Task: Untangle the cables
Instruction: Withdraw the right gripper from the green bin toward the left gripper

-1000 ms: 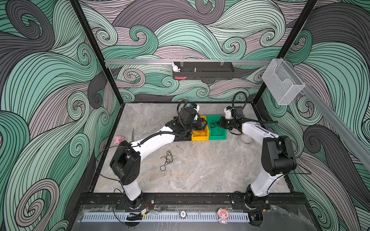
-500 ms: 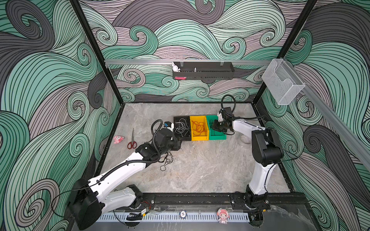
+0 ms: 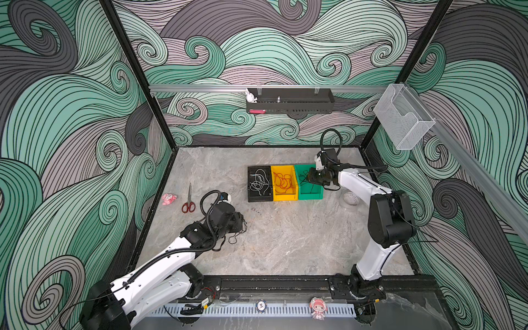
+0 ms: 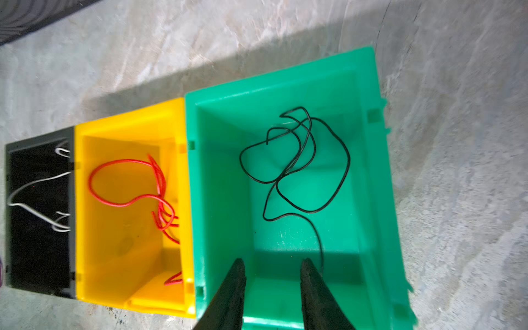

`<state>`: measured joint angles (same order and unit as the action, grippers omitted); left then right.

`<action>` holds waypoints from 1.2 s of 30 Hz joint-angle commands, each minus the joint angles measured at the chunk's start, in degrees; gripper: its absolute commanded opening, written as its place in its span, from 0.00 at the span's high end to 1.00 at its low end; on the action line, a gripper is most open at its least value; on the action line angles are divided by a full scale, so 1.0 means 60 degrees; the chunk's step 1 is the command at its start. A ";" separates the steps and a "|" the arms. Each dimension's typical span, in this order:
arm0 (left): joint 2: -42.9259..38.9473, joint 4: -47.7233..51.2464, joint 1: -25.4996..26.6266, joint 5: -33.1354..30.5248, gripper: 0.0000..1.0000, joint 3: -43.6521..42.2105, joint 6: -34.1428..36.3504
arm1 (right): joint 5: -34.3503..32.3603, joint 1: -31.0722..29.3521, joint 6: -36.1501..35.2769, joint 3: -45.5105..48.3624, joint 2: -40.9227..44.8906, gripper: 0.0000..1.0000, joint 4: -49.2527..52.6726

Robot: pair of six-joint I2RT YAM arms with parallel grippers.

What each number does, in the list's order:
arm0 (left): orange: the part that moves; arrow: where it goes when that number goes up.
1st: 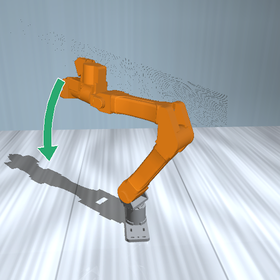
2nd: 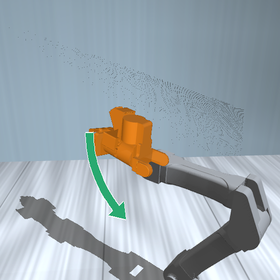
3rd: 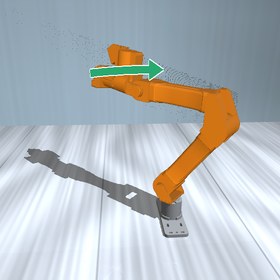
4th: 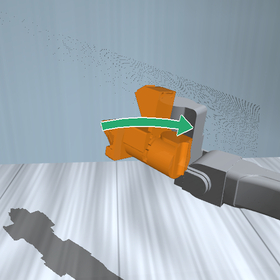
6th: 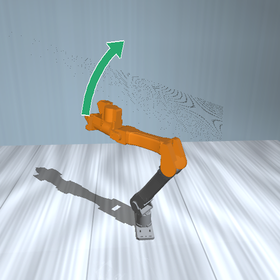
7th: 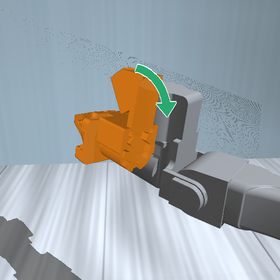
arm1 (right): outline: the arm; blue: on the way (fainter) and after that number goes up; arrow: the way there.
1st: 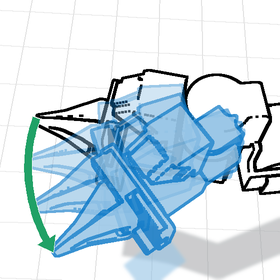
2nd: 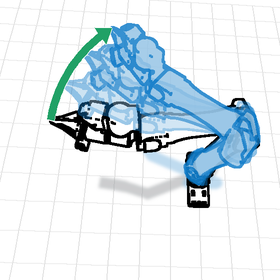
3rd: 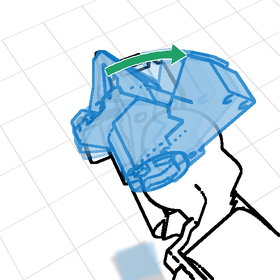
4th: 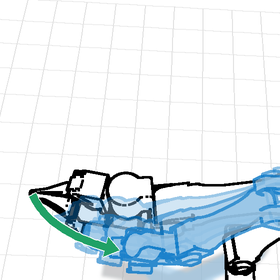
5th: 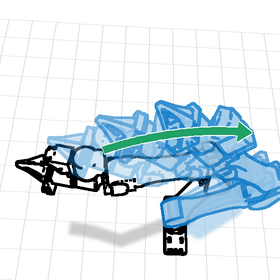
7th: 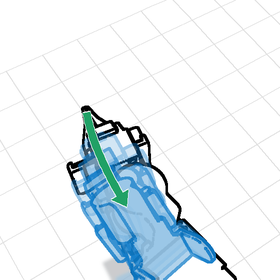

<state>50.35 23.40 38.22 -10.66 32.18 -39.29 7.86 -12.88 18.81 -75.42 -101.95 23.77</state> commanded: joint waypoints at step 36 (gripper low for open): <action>0.2320 -0.2762 -0.0356 0.1383 0.50 -0.1902 -0.1152 | 0.2565 -0.4019 0.1877 0.4810 0.2748 0.60 -0.3198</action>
<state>62.24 10.15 36.49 -4.45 20.12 -45.71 21.21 -35.62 27.94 -46.44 -84.66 8.38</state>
